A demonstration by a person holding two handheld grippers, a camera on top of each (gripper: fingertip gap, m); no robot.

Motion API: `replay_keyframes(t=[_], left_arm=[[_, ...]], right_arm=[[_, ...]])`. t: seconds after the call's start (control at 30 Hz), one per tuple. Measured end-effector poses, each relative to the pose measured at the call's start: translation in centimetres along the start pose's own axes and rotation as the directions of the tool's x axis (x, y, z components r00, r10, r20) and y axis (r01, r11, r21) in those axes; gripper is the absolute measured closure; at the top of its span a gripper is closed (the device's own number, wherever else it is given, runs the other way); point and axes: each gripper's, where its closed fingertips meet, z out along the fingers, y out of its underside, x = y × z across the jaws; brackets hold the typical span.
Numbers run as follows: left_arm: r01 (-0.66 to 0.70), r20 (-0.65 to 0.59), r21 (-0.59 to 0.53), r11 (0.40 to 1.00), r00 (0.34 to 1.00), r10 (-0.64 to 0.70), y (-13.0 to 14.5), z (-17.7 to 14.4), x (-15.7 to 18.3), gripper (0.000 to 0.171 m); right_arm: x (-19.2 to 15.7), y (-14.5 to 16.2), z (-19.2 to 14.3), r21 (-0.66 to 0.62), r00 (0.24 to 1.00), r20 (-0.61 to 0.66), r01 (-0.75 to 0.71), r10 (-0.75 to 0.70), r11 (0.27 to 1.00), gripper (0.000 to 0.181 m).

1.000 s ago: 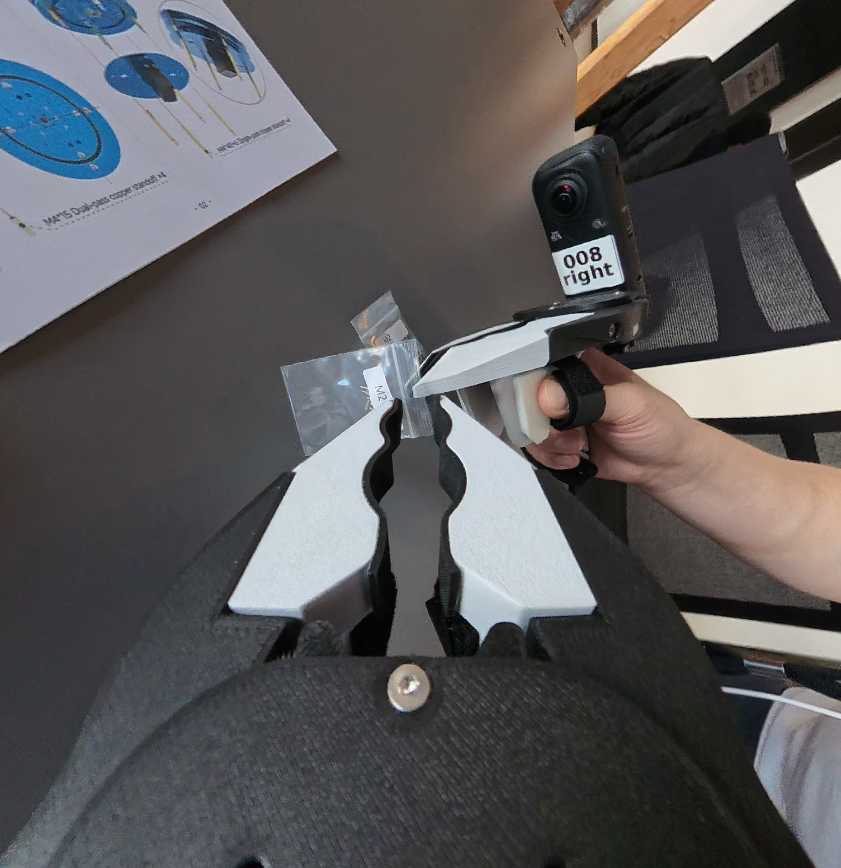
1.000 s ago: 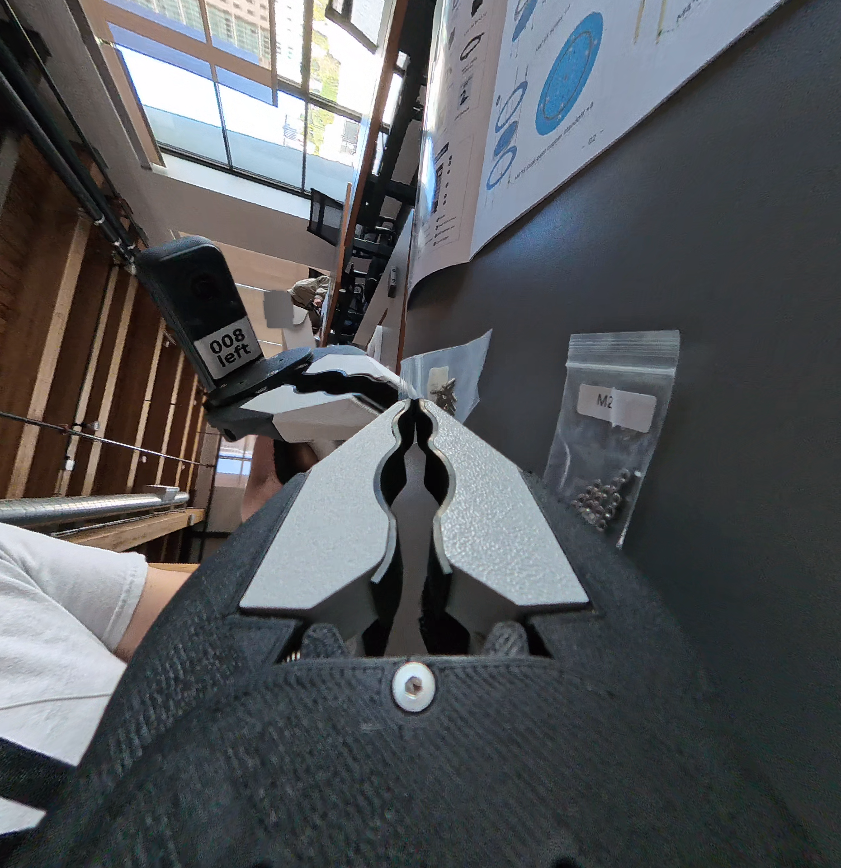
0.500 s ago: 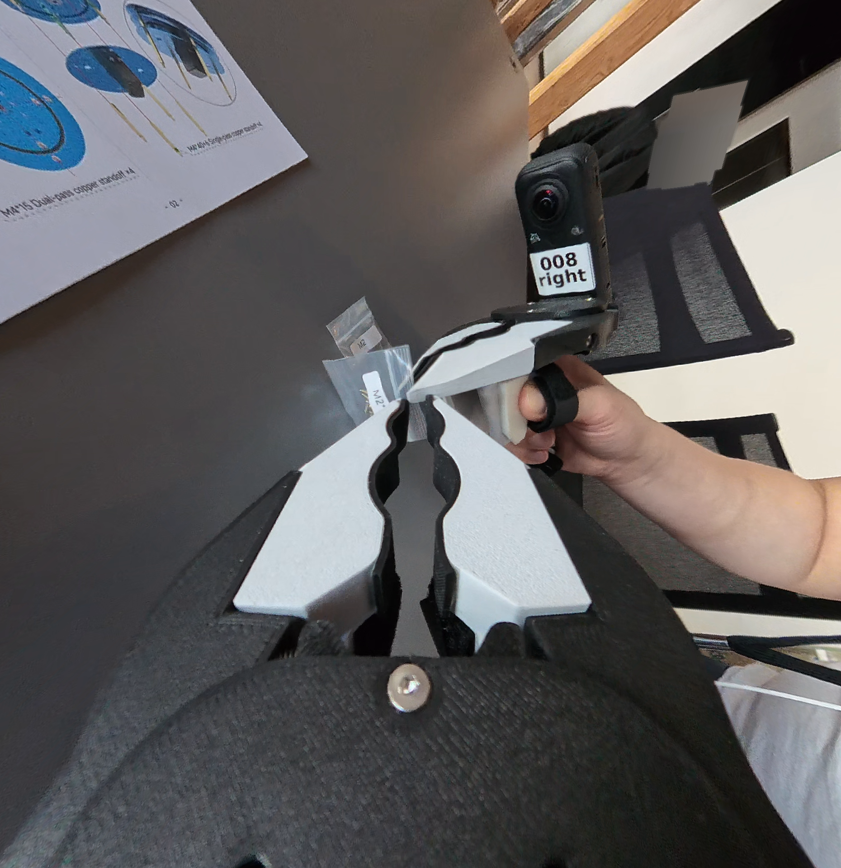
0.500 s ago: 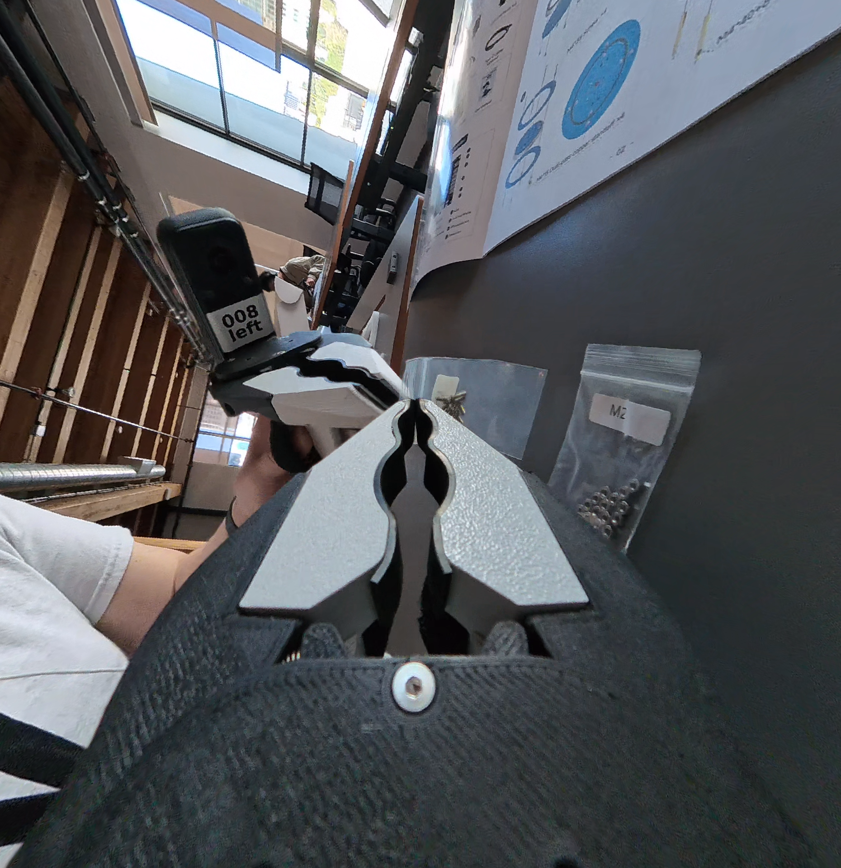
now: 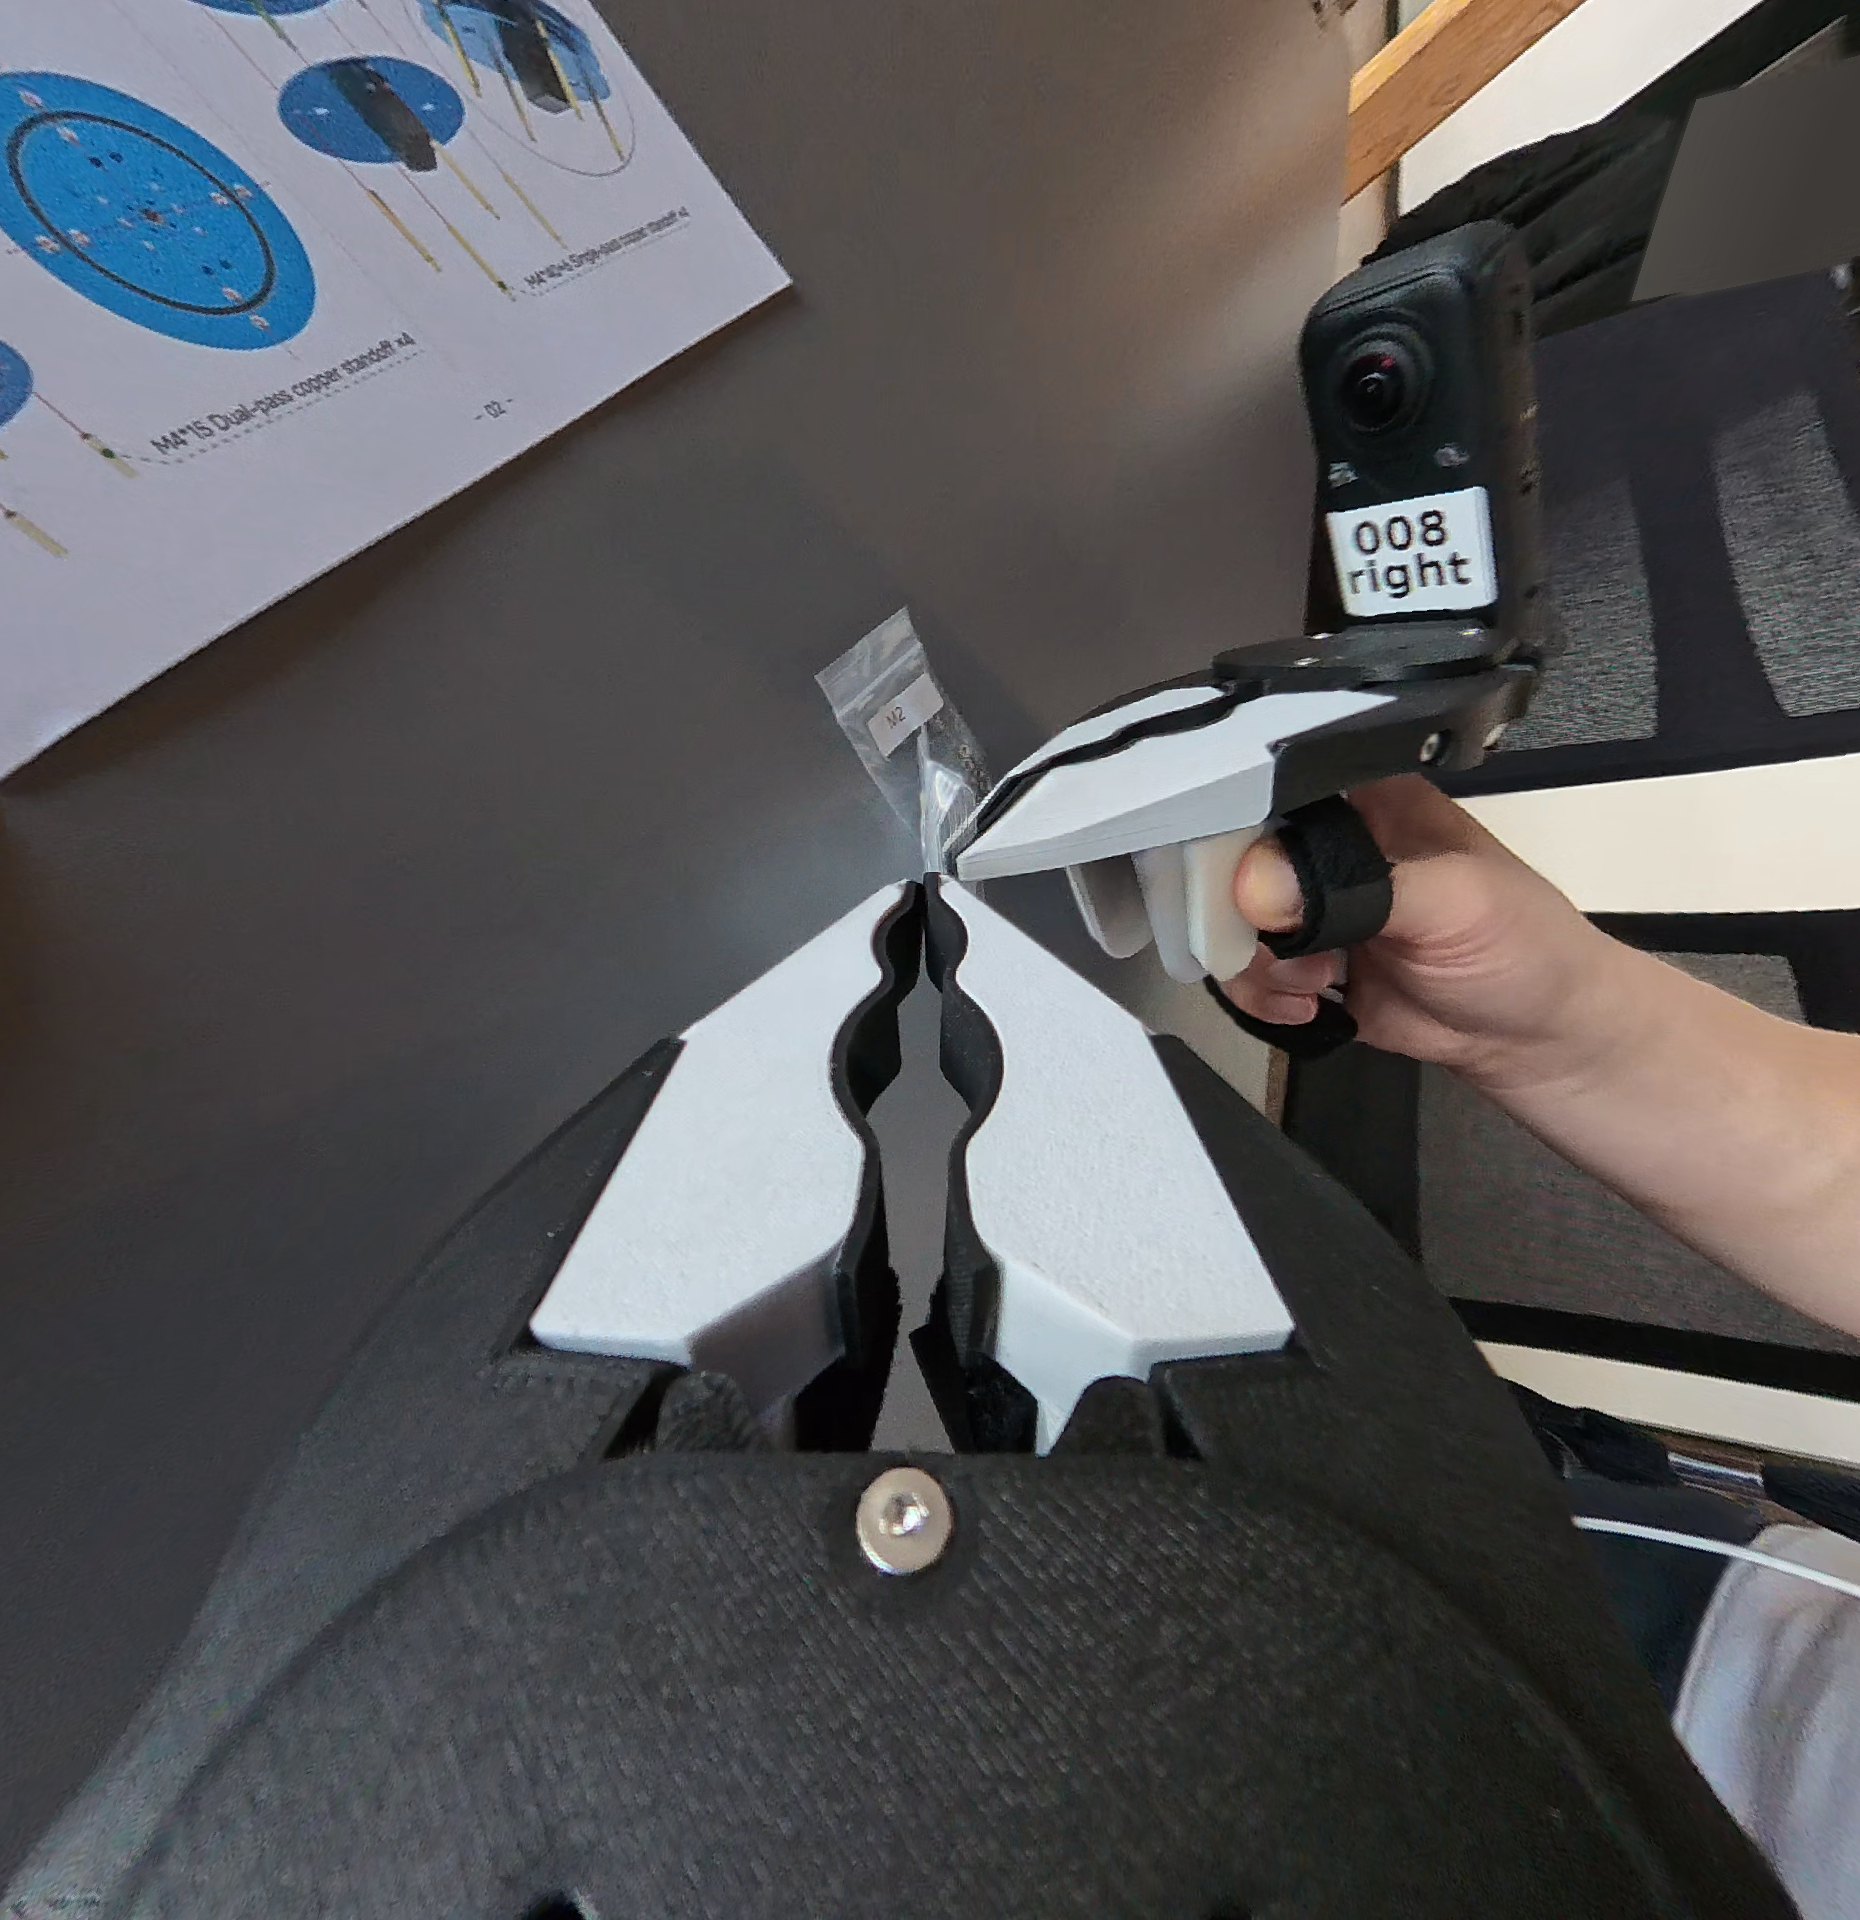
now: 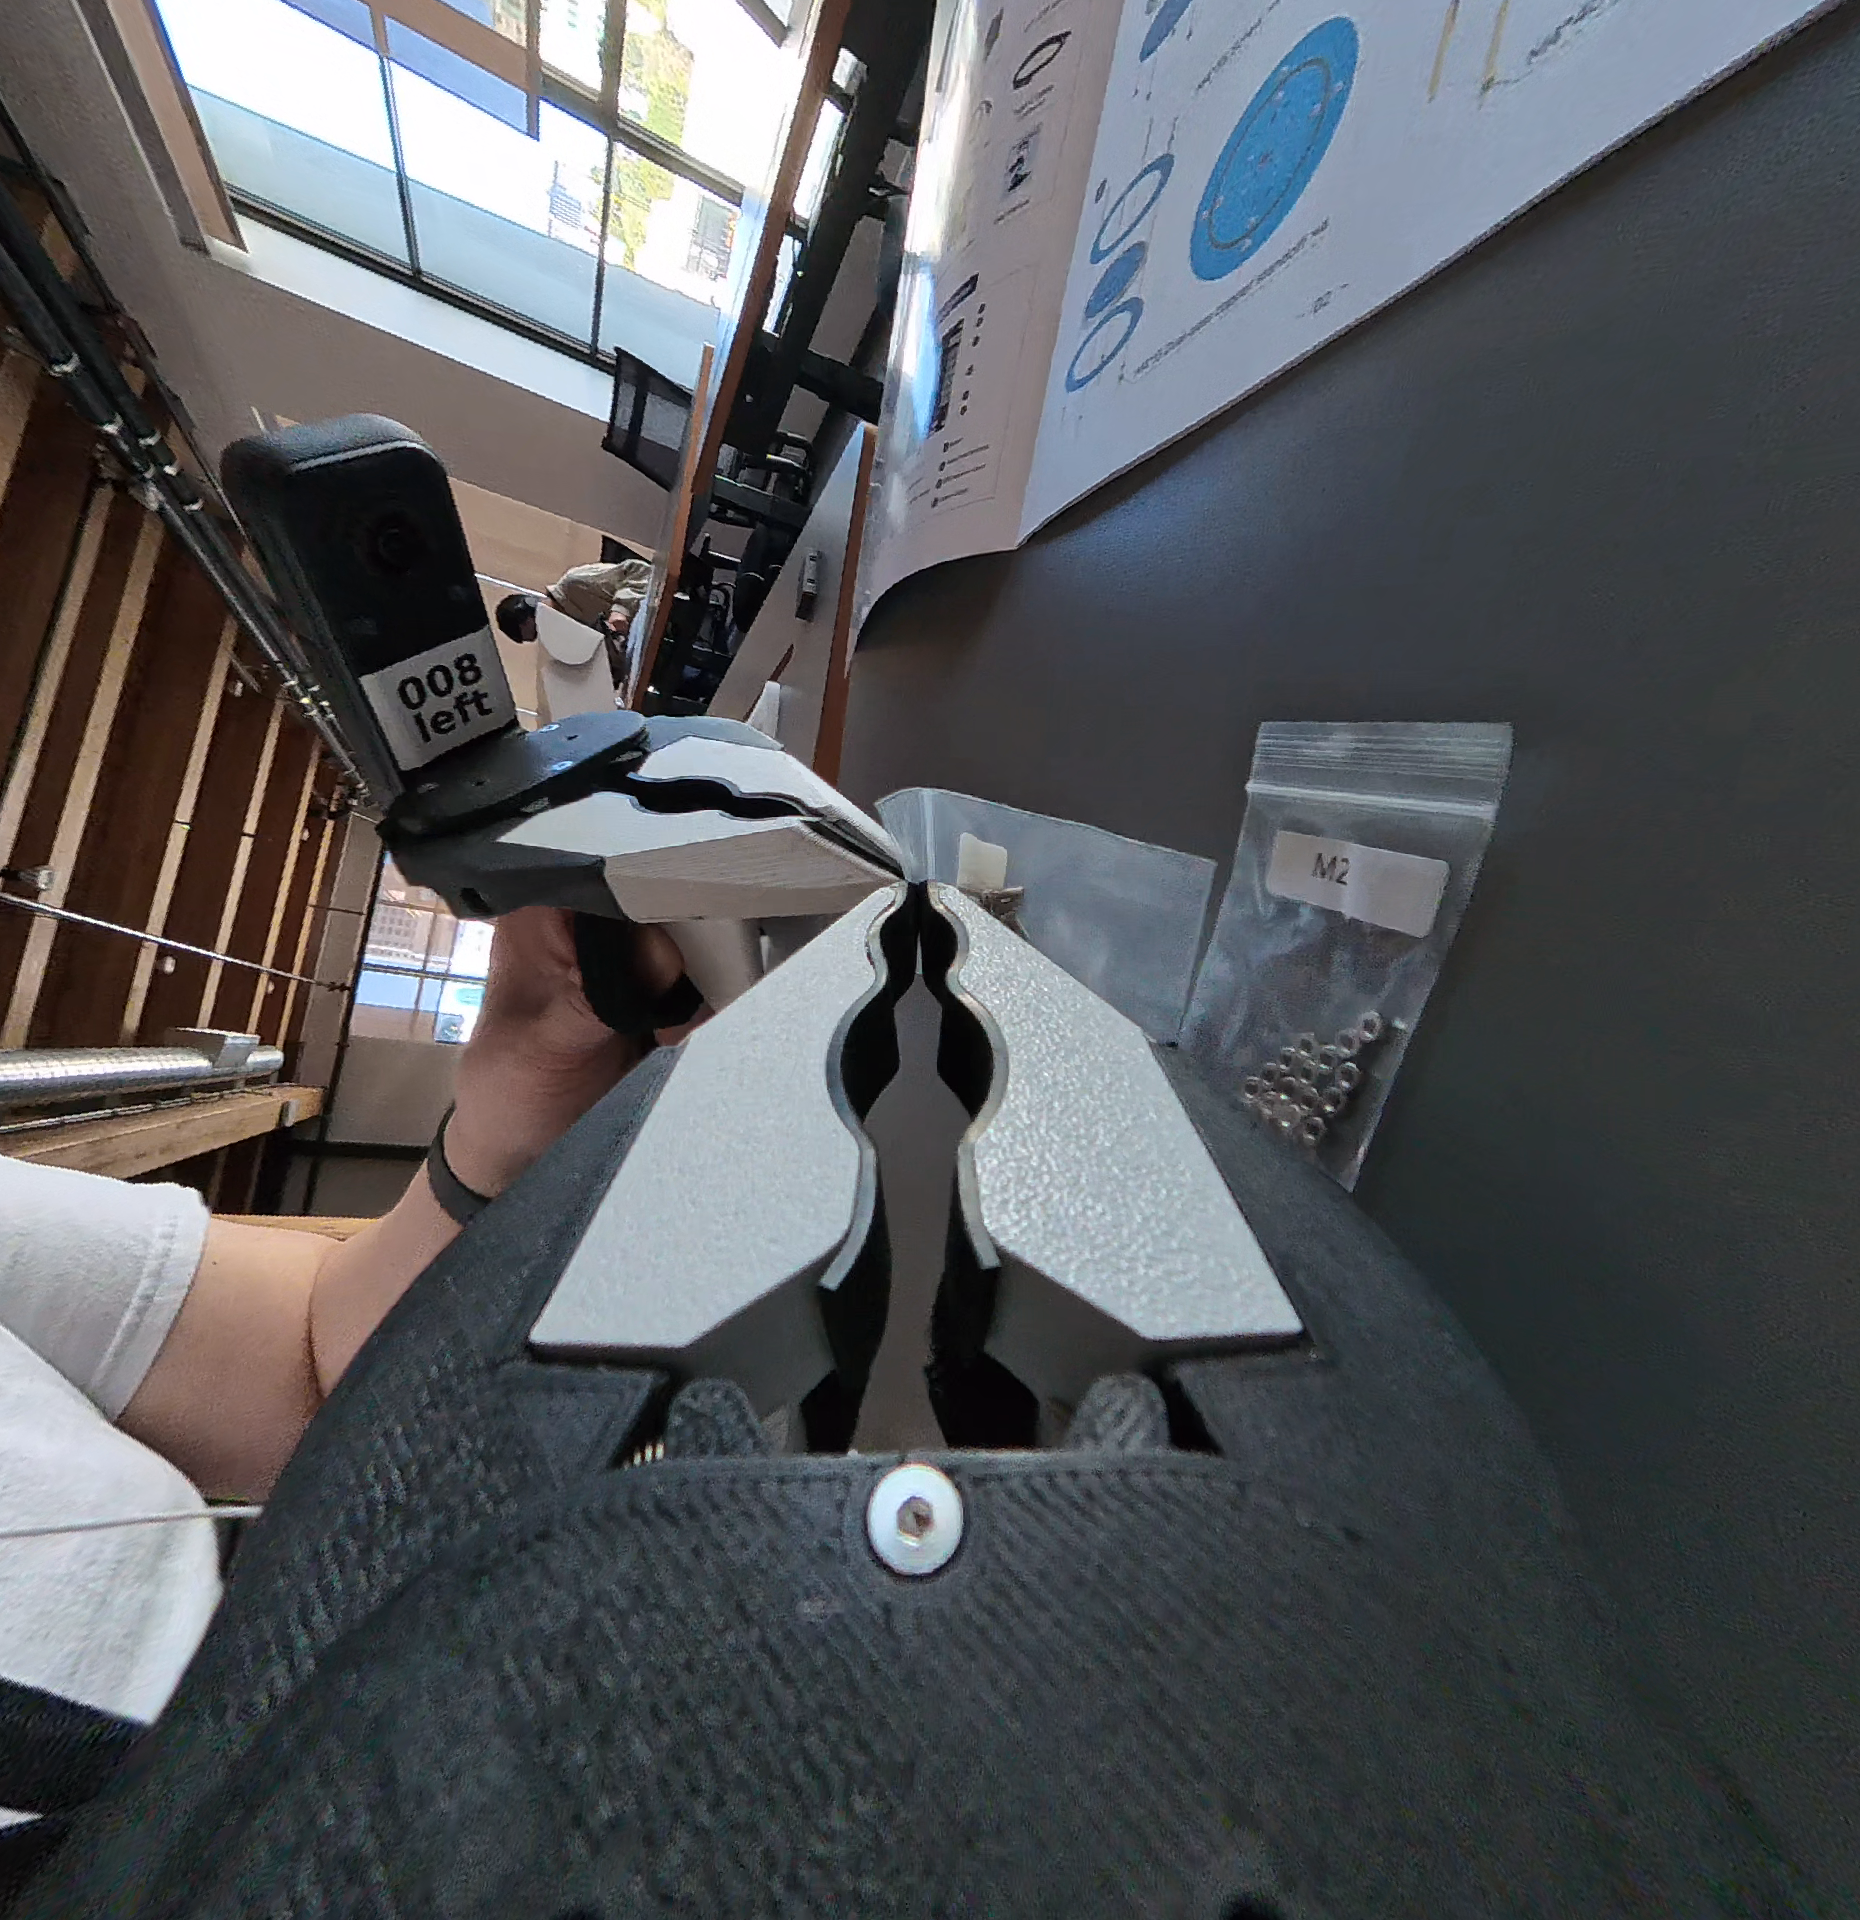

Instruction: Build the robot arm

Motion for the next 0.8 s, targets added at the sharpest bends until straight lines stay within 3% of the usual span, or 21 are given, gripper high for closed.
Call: replay_keyframes(t=[0.2,0.43,0.63,0.8], left_arm=[[-0.018,0.124,-0.012,1.000,0.992,0.019,0.4,0.3,-0.9,0.171],[0.051,0.165,0.005,0.999,0.985,-0.051,0.9,0.7,-1.1,0.171],[0.030,0.100,0.031,0.999,0.994,-0.033,0.6,0.6,0.4,0.171],[0.029,0.059,0.061,0.998,0.998,-0.033,0.1,0.1,1.2,0.171]], right_arm=[[0.9,0.3,0.3,-0.016,0.986,-0.142,0.091,-0.092,0.996,0.181],[1.8,0.6,0.2,-0.022,0.946,-0.287,0.153,-0.153,0.988,0.181],[1.0,0.5,0.2,0.031,0.984,-0.172,0.047,-0.041,0.998,0.181],[0.2,0.1,0.1,0.059,0.995,-0.089,0.048,-0.043,0.997,0.179]])
